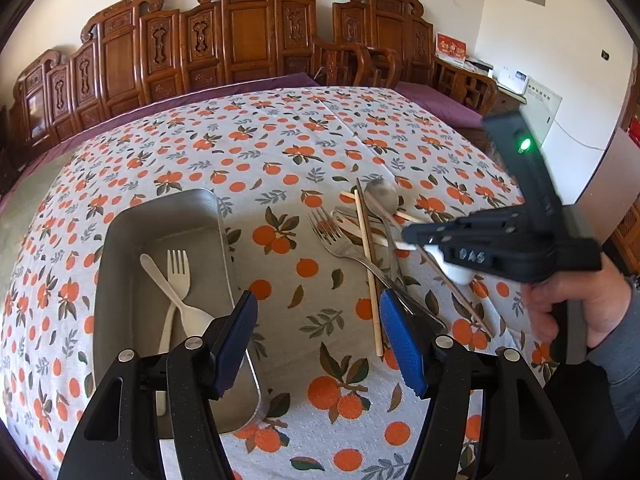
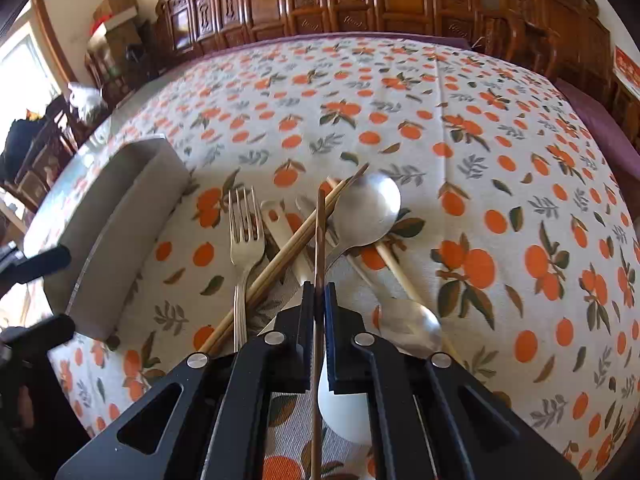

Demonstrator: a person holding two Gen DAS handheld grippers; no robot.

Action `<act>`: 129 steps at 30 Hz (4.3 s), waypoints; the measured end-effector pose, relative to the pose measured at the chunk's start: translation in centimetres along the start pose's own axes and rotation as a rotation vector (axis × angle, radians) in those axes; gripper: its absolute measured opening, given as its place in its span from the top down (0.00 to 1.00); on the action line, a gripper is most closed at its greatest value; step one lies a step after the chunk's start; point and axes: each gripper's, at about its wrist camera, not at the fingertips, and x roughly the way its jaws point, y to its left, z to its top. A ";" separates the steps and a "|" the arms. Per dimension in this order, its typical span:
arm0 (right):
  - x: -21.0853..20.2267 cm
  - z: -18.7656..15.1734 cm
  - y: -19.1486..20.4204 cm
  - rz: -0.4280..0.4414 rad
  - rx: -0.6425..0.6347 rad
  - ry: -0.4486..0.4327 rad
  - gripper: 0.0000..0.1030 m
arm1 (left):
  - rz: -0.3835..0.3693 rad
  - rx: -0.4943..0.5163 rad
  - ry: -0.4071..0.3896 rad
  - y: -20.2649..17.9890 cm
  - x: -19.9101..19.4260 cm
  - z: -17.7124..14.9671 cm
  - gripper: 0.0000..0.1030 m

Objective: Organize utensils
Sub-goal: 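Grasp a wooden chopstick with the right tool while the left tool approaches a silver fork, then close the left tool on the silver metal fork, then carry the silver fork toward the tray with the left tool while the right tool holds the chopstick, then release the silver fork into the grey tray with the left tool while the right tool drops the chopstick in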

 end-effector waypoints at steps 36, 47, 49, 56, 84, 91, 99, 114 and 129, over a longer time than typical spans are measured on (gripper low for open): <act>-3.5 -0.6 -6.3 0.056 0.163 -0.115 0.94 | -0.027 -0.178 0.228 -3.0 11.2 2.6 0.89; -3.0 -0.6 -5.5 0.052 0.136 -0.102 0.94 | -0.027 -0.125 0.177 -3.0 8.4 2.5 0.99; -2.9 -0.6 -5.3 0.052 0.130 -0.100 0.94 | -0.026 -0.119 0.165 -2.8 7.7 2.6 0.99; -3.7 -0.1 -3.8 0.090 0.118 -0.129 0.94 | -0.039 -0.102 0.100 -1.9 4.6 3.6 0.99; -3.7 0.9 1.6 0.123 0.029 -0.146 0.94 | 0.090 -0.160 0.033 9.9 0.6 1.4 0.99; -3.9 1.0 1.9 0.125 0.031 -0.153 0.94 | 0.158 -0.134 0.089 10.5 2.1 0.4 0.99; -5.6 2.6 4.2 0.119 -0.005 -0.188 0.94 | 0.179 -0.141 0.147 11.6 3.4 -0.2 0.99; -5.6 6.6 12.3 0.167 -0.070 -0.196 0.94 | 0.141 -0.156 0.128 12.7 2.0 0.4 0.98; -1.9 9.8 18.5 0.229 -0.010 -0.193 0.94 | 0.128 -0.206 0.031 16.0 -2.2 0.4 0.98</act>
